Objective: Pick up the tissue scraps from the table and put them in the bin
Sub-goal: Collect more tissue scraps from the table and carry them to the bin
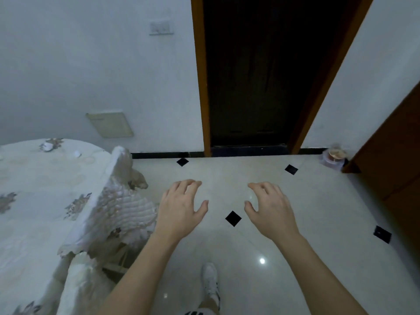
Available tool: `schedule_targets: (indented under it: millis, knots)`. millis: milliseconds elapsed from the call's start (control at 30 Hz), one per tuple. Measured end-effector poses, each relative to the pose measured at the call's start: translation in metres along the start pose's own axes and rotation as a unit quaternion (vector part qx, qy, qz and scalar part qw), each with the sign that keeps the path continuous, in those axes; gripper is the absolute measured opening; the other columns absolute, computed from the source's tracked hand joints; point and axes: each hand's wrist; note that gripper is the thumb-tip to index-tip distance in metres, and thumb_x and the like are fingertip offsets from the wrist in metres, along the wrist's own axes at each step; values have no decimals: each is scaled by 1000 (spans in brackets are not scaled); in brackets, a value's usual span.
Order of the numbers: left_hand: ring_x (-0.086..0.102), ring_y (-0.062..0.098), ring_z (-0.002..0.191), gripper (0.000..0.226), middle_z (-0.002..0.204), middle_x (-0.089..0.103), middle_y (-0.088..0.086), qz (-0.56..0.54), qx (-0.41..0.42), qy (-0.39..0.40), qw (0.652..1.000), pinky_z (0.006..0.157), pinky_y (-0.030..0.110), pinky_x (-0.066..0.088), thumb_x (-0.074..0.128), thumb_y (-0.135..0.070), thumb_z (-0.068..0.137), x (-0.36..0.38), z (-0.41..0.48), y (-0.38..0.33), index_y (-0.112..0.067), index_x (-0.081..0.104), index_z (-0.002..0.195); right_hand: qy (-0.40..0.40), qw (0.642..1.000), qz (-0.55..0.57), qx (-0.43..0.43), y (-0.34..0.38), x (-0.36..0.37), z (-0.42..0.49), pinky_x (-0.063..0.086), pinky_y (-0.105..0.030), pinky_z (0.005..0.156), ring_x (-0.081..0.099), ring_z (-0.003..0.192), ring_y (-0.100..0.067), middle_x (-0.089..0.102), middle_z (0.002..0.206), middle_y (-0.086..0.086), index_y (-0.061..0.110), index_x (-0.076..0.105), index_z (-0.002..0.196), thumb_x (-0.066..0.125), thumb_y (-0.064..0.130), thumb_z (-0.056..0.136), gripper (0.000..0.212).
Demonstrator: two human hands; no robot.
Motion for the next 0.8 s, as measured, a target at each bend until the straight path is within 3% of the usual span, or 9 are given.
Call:
schedule_targets:
  millis: [333, 500, 800]
  knots:
    - [56, 26, 116, 50, 126, 63, 5, -8, -53, -48, 997, 95, 43, 48, 63, -43, 88, 14, 175, 103, -15, 59, 129, 26, 996, -45, -75, 39, 45, 218, 43, -37, 97, 50, 118, -20, 57, 127, 0, 21, 53, 135, 54, 39, 92, 47]
    - [58, 27, 112, 47, 123, 65, 3, 1, -66, -57, 996, 91, 44, 49, 66, -41, 85, 16, 237, 134, -16, 62, 125, 13, 995, -28, -91, 58, 62, 292, 48, -38, 96, 53, 119, -22, 62, 123, -2, 17, 59, 131, 60, 35, 89, 46]
    - [58, 27, 114, 49, 125, 64, 2, 29, -113, -38, 992, 91, 42, 49, 65, -43, 85, 43, 326, 194, -17, 61, 127, 44, 991, -24, -126, 70, 114, 416, 41, -36, 102, 46, 124, -17, 57, 127, 4, 23, 53, 136, 54, 39, 91, 47]
Point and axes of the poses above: each hand's wrist, its own z-axis towards the middle knuckle, its own x-axis out of the palm, y = z × x
